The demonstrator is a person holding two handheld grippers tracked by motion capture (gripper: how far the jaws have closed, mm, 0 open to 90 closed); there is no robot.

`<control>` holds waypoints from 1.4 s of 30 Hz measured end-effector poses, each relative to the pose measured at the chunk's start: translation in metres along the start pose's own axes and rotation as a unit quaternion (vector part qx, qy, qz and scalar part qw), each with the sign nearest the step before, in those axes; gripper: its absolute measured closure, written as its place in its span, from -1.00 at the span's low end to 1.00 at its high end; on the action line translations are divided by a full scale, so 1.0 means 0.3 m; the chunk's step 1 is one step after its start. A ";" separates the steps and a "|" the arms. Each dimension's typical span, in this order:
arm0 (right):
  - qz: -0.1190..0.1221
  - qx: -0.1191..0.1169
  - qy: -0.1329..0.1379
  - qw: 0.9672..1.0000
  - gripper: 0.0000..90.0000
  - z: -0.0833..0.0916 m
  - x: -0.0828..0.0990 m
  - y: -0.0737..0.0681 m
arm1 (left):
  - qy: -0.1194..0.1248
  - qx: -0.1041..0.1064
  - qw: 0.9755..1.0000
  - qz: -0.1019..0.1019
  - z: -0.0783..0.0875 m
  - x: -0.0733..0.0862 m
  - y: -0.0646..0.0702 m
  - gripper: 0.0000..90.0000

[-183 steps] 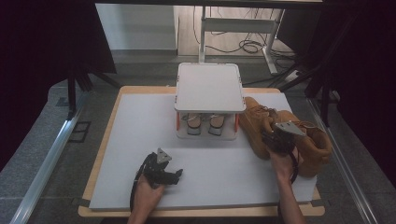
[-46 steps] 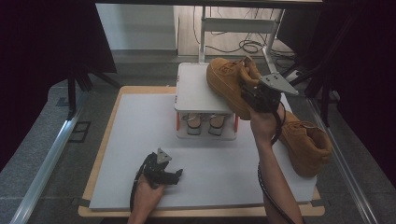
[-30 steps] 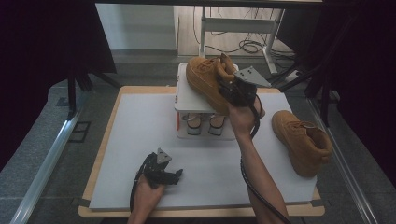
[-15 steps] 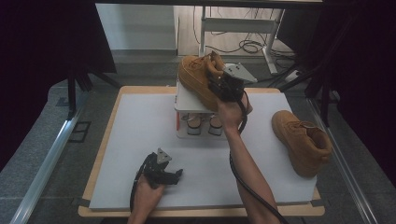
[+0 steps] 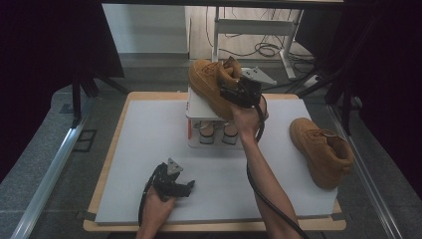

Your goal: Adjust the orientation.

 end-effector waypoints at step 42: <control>0.065 -0.082 -0.087 0.991 -0.95 0.083 0.123 0.005 | 0.000 0.000 1.000 0.001 0.000 0.000 0.000 -0.74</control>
Point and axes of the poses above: each handheld gripper's, and its own axes: z roughly backward along the jaws, x roughly out of its underside, y roughly to its right, the point moved 8 cm from there along -z, roughly forward along the jaws, and after that the axes turned 10 degrees about -y, right-handed, at the moved point
